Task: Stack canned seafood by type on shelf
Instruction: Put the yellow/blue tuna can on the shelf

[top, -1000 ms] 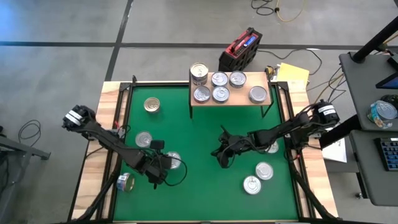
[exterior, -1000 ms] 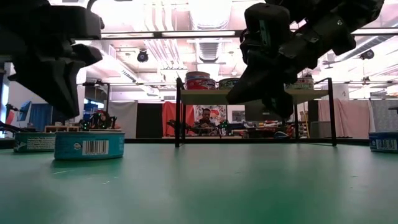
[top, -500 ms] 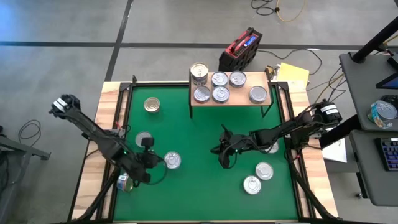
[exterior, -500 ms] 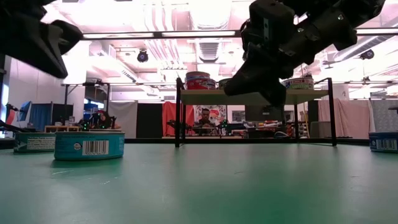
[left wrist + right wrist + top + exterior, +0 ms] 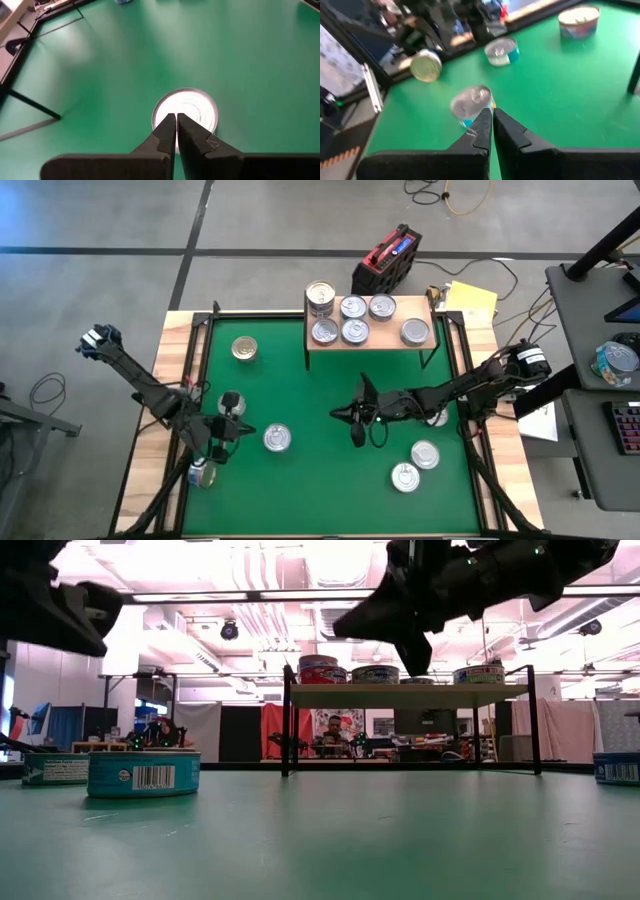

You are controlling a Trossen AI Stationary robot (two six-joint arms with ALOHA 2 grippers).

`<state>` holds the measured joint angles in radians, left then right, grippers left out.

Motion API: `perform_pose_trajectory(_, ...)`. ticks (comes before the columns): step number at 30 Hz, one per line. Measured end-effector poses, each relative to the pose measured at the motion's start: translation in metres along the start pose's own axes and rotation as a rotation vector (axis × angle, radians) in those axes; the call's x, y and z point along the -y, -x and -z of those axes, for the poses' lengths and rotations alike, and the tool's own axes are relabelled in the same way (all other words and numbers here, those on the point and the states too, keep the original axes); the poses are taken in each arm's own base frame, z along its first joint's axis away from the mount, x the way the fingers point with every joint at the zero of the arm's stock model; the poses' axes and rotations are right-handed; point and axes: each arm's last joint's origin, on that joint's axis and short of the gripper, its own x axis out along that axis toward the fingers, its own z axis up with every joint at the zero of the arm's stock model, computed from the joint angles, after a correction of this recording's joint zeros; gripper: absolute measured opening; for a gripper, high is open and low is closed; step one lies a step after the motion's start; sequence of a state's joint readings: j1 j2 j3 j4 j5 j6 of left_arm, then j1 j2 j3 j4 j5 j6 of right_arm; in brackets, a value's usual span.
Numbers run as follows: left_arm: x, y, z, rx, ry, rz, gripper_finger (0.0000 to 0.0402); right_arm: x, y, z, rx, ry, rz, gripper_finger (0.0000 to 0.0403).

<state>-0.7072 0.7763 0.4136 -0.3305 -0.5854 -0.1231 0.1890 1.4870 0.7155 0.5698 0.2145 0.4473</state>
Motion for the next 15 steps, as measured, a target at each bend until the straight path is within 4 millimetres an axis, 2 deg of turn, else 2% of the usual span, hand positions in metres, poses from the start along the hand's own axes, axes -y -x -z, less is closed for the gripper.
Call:
perform_pose_trajectory(5, -0.0017, 0.0008, 0.0106, 0.001, 0.037, 0.001, 0.0000, 0.0000, 0.0010, -0.0031, 0.029, -0.014, 0.016, 0.0009)
perform_pose_trajectory(15, -0.0015, 0.0002, 0.0126, -0.002, 0.050, 0.001, 0.0000, 0.0008, 0.0010, -0.0035, 0.040, -0.129, 0.036, 0.0009)
